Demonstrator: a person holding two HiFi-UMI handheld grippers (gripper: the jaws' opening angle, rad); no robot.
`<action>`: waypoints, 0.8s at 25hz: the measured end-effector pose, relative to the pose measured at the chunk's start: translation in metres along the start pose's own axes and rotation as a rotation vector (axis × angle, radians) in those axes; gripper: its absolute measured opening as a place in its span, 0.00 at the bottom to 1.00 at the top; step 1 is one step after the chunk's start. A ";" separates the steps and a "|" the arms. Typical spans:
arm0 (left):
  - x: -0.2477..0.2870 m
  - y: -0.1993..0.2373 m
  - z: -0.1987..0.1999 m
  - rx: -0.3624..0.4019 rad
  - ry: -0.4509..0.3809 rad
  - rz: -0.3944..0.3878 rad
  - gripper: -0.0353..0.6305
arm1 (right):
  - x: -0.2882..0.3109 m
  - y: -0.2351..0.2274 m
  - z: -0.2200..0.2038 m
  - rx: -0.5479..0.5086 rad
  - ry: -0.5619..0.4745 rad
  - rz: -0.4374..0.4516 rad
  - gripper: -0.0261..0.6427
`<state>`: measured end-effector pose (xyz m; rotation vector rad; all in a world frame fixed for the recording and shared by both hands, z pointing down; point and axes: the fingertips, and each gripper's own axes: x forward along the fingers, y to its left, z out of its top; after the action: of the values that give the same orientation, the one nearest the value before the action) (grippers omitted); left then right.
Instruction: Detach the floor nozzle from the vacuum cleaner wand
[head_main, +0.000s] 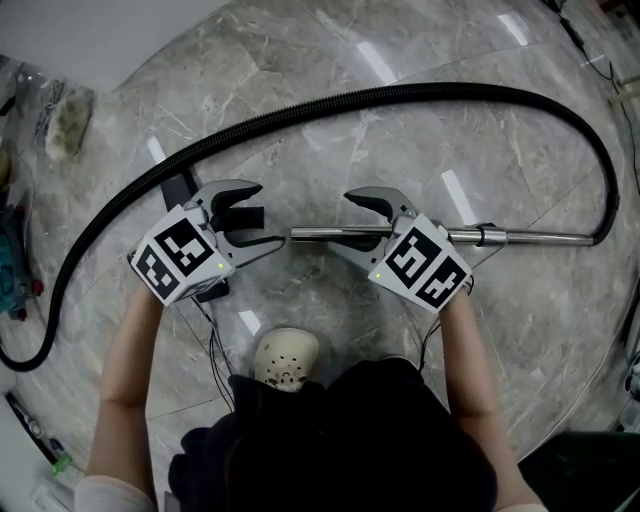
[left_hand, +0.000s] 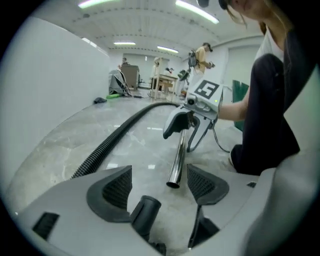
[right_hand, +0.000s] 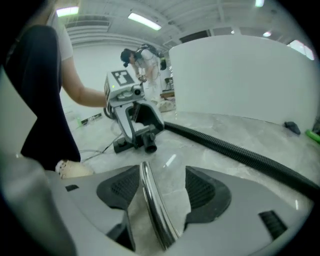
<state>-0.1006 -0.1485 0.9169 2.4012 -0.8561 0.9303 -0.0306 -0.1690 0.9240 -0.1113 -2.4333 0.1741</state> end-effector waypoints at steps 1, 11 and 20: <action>-0.002 -0.001 0.008 -0.036 -0.047 0.006 0.58 | -0.008 -0.003 0.007 0.053 -0.064 -0.018 0.46; -0.007 0.001 0.060 -0.254 -0.421 0.166 0.26 | -0.092 -0.045 0.027 0.403 -0.567 -0.231 0.19; -0.007 0.025 0.081 -0.297 -0.557 0.265 0.07 | -0.119 -0.076 0.018 0.442 -0.637 -0.397 0.06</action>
<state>-0.0851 -0.2097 0.8607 2.3370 -1.4255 0.1736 0.0457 -0.2605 0.8467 0.7193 -2.8982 0.6373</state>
